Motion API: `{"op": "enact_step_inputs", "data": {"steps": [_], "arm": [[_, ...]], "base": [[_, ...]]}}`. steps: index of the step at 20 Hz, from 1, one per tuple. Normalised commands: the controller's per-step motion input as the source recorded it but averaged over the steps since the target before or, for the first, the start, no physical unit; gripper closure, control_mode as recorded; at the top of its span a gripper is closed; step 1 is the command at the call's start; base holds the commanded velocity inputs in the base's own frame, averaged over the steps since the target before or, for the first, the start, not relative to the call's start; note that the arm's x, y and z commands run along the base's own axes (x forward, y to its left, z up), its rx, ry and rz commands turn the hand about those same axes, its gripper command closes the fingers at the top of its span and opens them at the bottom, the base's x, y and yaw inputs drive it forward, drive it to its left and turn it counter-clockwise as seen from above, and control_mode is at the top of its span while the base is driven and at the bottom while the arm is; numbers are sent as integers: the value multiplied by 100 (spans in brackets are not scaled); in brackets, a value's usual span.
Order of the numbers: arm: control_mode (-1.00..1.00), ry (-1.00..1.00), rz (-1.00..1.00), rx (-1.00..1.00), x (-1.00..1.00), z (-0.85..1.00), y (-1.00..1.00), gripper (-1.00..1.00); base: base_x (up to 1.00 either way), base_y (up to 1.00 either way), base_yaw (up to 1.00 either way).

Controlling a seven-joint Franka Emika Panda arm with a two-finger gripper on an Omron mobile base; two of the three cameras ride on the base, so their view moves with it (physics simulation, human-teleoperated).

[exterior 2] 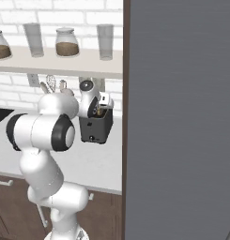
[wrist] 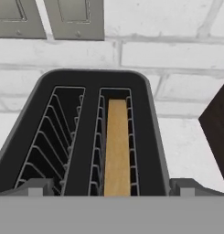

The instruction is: Start the toaster. Once the lever pops up, take the bread to the plate on the dining counter.

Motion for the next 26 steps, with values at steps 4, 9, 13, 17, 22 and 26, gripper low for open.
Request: {"op": "enact_step_inputs", "data": {"steps": [4,9,13,17,22,26], "arm": [[-100,0,0,0,18,-6,0,-100],[-100,0,0,0,12,-3,0,-100],[-100,0,0,0,3,-9,0,-100],[-100,-1,0,0,0,-13,0,-100],[-100,0,0,0,0,-5,0,-100],[-100,0,0,0,5,0,0,-100]], "base": [[0,0,0],[0,0,0],[0,0,0],[0,0,0],[0,0,0],[0,0,0]]}}
